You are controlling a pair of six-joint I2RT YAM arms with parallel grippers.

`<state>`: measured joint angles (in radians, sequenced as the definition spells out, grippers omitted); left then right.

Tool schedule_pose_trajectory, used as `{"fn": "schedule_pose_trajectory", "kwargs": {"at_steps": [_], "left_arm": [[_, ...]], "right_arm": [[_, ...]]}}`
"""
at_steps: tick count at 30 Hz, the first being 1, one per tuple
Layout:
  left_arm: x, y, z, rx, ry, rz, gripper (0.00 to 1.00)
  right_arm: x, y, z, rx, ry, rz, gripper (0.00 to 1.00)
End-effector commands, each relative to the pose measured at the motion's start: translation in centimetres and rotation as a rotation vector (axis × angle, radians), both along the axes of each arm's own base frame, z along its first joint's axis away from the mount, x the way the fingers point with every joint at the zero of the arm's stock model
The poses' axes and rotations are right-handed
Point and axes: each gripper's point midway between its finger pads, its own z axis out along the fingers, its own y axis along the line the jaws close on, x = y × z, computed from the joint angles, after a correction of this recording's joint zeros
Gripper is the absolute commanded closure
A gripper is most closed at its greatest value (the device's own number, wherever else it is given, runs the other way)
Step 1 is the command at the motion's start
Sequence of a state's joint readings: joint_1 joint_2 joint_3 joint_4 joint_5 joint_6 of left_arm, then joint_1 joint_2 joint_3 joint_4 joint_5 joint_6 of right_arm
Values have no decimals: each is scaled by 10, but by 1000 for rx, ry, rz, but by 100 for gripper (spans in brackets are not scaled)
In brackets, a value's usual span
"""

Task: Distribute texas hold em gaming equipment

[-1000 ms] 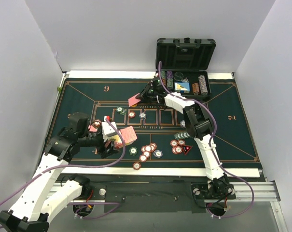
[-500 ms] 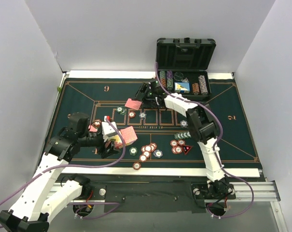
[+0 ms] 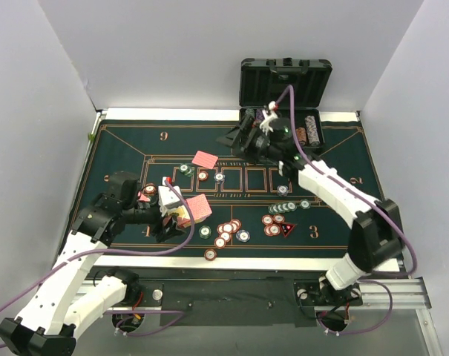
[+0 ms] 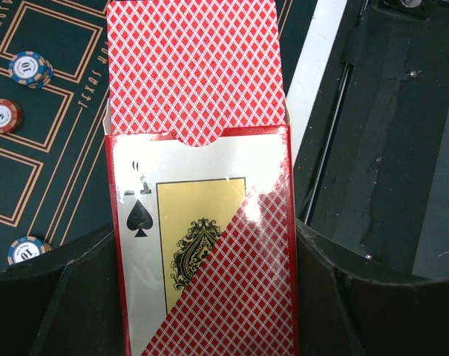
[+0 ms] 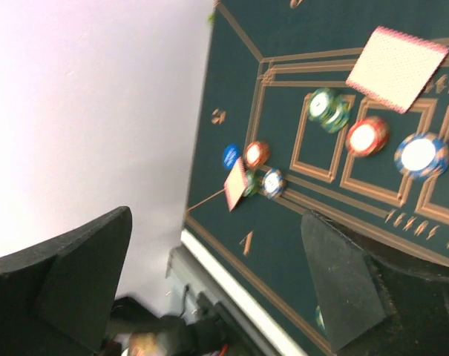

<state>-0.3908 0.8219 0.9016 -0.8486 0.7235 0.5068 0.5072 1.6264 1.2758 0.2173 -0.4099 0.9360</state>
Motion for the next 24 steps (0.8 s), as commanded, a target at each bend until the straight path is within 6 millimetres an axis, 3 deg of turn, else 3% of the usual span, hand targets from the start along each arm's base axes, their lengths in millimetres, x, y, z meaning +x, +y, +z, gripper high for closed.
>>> {"fn": "schedule_pose_trajectory", "kwargs": {"at_steps": [1,2,3,7,10,16,24], "left_arm": [[6,-7,10,-40,-48,-34,100],[7,-7,10,-39,-51,-34,100],[7,-7,9,-37,-55,-39,100],[8,-7,8,-34,-55,-39,100],[8,-7,9,-33,-60,-36,100],[9,-7,11,-34,-68,-35,100],[10,-8,15,-41,-77,-35,100]], "right_arm": [[-61,14,36,233,-23,166,5],[-74,15,47,245,-44,198,4],[-90,18,39,211,-38,239,4],[-141,25,36,140,-61,369,3],[-165,31,31,116,-59,425,2],[-185,39,23,123,-44,474,2],[-202,56,-6,52,15,541,6]]}}
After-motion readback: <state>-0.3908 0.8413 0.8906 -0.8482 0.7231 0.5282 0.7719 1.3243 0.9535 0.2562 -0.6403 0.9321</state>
